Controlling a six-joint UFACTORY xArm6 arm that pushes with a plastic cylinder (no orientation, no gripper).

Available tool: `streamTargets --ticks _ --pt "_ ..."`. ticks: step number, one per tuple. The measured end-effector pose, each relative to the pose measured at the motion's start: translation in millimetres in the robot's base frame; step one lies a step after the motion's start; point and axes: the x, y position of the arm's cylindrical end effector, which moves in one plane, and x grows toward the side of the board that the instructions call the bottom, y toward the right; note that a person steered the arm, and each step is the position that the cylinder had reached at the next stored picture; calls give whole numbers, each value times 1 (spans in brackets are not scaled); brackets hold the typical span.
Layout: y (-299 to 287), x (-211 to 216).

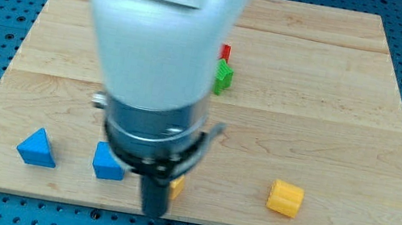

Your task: Slightly move the yellow heart to the left

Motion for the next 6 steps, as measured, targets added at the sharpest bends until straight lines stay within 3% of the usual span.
streamTargets --ticks 1,4,6 --pt "-18 -4" --pt "80 -2" --pt "219 -8"
